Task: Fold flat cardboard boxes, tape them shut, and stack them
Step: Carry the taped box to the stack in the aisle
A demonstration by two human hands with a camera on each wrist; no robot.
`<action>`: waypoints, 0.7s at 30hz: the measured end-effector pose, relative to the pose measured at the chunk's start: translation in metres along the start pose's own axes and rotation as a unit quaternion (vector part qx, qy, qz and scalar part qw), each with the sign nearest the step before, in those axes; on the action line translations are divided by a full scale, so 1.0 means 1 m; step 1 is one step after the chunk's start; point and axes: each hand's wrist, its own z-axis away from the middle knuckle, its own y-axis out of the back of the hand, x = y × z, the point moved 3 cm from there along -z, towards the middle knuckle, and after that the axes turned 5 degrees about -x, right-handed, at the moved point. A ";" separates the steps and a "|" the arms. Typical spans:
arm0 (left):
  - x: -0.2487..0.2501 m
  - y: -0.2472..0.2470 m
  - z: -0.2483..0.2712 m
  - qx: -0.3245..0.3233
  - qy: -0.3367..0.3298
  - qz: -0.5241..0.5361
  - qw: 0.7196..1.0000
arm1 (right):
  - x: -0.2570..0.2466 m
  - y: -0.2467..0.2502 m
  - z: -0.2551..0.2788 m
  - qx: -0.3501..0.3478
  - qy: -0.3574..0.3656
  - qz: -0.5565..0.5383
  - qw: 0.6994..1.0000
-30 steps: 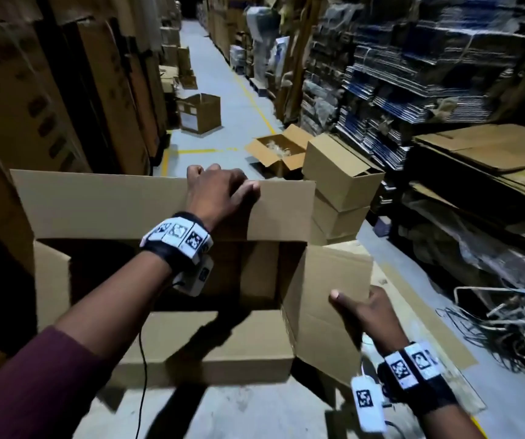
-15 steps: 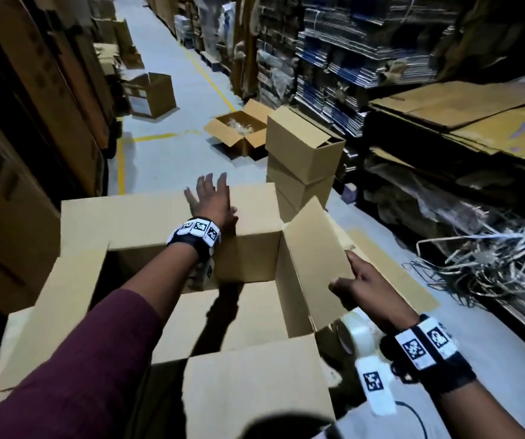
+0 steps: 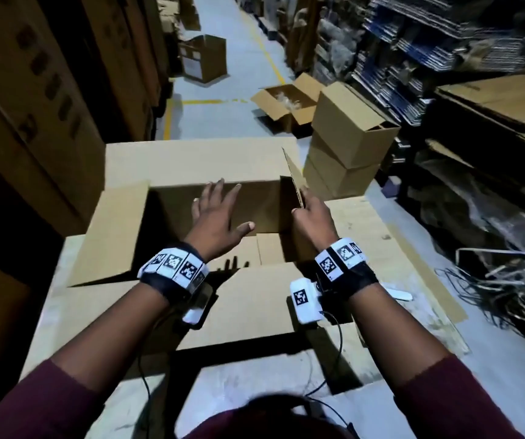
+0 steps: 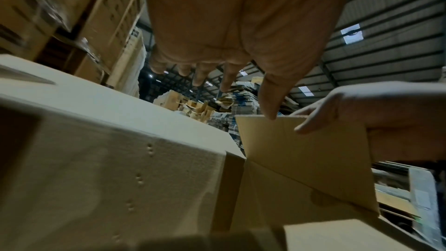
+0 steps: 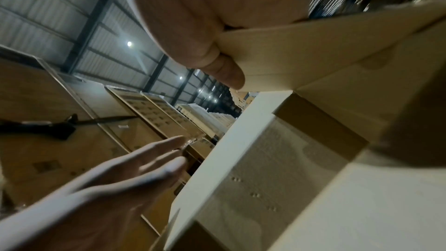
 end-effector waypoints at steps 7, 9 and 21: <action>-0.067 0.027 0.078 0.115 0.112 -0.018 0.987 | 0.016 -0.057 -0.017 -0.021 0.010 0.233 0.972; -0.087 0.024 0.100 0.117 0.155 -0.012 0.981 | 0.029 -0.071 -0.015 -0.029 0.010 0.284 0.958; -0.124 -0.021 0.113 -0.007 0.184 -0.108 0.977 | 0.050 -0.085 -0.019 -0.110 0.019 0.411 0.905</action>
